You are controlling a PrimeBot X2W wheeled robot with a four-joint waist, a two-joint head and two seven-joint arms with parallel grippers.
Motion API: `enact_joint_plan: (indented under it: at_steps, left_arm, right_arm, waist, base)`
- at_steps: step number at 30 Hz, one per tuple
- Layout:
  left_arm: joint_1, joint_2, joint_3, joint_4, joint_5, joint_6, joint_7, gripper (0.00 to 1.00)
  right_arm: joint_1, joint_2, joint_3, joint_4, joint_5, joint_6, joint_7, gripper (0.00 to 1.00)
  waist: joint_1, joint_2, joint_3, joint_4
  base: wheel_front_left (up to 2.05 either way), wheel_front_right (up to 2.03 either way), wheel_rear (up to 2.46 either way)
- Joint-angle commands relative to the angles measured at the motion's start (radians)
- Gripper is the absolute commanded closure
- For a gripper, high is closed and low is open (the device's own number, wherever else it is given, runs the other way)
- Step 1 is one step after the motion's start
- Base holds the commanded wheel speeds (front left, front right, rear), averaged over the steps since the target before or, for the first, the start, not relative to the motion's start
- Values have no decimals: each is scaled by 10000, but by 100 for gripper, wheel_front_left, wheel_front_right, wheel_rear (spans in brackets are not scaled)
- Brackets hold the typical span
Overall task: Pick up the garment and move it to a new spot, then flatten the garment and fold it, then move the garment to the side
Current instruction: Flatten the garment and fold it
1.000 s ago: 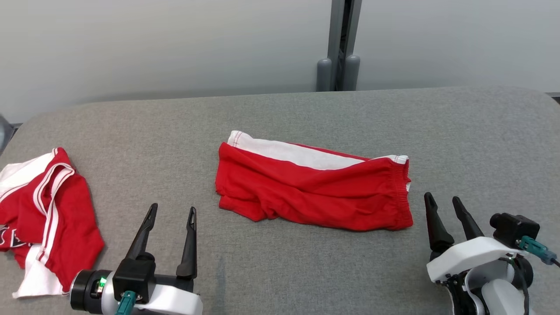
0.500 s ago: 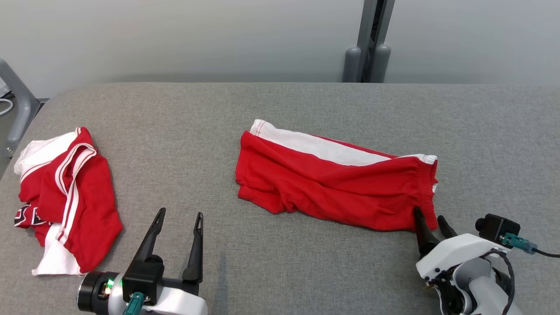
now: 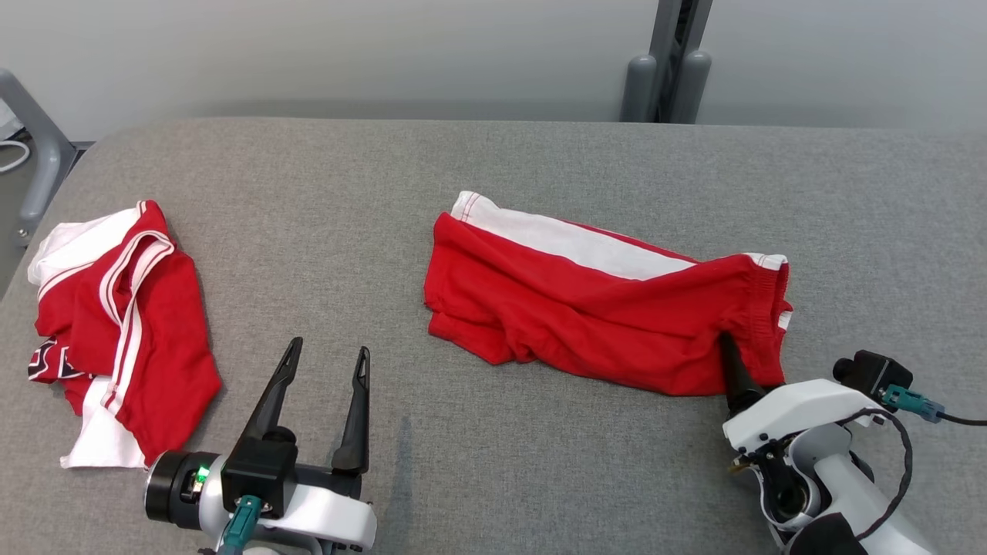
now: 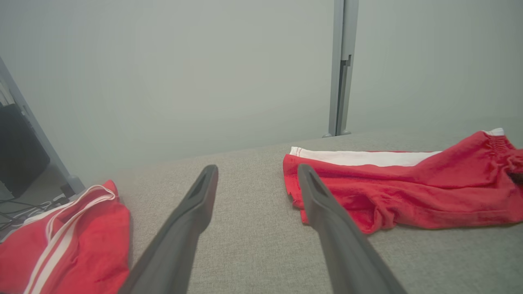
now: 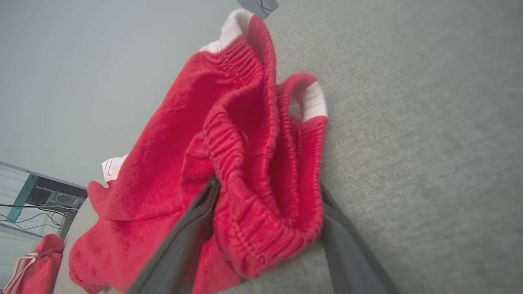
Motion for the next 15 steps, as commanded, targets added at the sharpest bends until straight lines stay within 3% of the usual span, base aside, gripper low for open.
enact_joint_plan:
  at_steps: [1,8,9,10,11,15]
  left_arm:
    - [-130,14,36,-27,122,-60,-37,0]
    - [-247,-51,71,-50,173,-94,-37,0]
    - [-251,-55,80,-49,183,-85,-37,0]
    - [-257,-59,90,-52,184,-95,-37,0]
    - [-266,-63,98,-52,186,-111,-37,0]
    - [-293,-48,154,-51,221,-161,-37,0]
  right_arm:
    - [-82,93,150,134,256,27,-109,0]
    - [-468,94,669,172,861,29,-514,3]
    - [-509,92,678,228,909,27,-565,51]
    - [-556,89,661,308,923,27,-600,83]
    - [-577,85,637,370,942,27,-645,100]
    - [-651,84,636,524,922,26,-730,100]
  waist:
    - [0,0,67,57]
    - [0,0,194,147]
    - [0,0,207,151]
    - [0,0,221,153]
    - [0,0,232,155]
    - [0,0,283,141]
  base:
    - [0,0,0]
    - [0,0,0]
    - [0,0,0]
    - [0,0,0]
    - [0,0,0]
    - [0,0,0]
